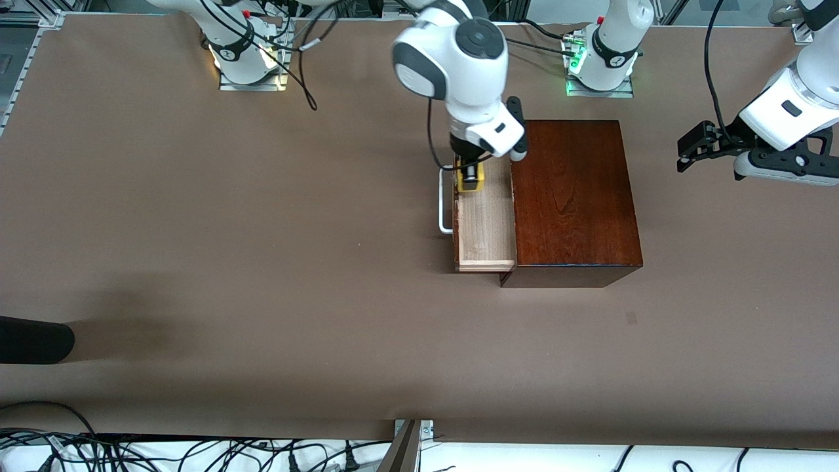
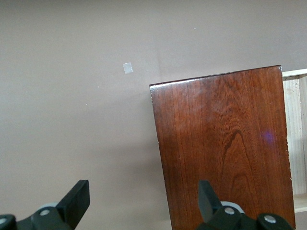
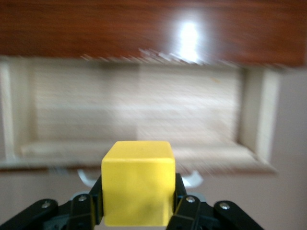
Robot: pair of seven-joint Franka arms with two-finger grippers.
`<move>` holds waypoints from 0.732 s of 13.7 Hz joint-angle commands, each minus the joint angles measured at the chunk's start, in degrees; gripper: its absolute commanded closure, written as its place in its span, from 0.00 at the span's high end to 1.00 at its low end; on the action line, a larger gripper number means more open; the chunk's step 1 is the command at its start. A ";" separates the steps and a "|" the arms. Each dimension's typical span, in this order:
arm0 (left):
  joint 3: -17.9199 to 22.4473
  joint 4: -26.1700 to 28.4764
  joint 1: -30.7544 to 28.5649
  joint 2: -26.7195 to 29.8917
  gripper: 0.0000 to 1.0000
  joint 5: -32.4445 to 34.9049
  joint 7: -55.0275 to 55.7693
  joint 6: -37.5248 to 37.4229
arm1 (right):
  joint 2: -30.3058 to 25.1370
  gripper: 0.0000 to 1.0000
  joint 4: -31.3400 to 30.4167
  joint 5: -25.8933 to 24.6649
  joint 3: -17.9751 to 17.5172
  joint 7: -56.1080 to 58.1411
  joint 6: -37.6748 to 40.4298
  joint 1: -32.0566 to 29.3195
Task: Open drawer, take yellow block, close drawer
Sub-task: 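Lift the yellow cube out and carry it away with the right gripper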
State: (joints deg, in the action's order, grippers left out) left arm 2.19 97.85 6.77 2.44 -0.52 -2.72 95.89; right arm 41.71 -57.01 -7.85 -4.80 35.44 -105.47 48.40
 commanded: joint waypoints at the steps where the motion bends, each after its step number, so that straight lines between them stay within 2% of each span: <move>1: -0.08 -1.08 0.17 -0.15 1.00 1.22 -0.89 -0.88 | -6.01 0.00 -1.17 -0.15 1.18 -1.60 2.28 -5.15; 4: 0.01 -1.08 0.17 -0.15 1.00 1.22 -0.89 -0.88 | -11.11 0.00 -1.35 0.20 3.47 -3.43 6.84 -11.82; 7: -0.08 -1.08 0.17 -0.15 1.00 1.22 -0.89 -0.88 | -14.01 0.00 -1.61 2.04 3.57 -3.71 9.49 -19.02; 9: -0.08 -1.08 0.17 -0.15 1.00 1.31 -0.89 -0.88 | -17.52 0.00 -5.71 4.94 4.00 -4.49 9.58 -23.59; 10: -0.08 -1.08 0.17 -0.15 1.00 1.22 -0.89 -0.88 | -20.67 0.00 -10.27 7.04 4.09 -4.67 9.06 -26.93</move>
State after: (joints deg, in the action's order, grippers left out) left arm 2.16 97.85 6.78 2.44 -0.52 -2.72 95.89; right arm 27.34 -58.64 -4.04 -0.10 32.46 -95.93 26.16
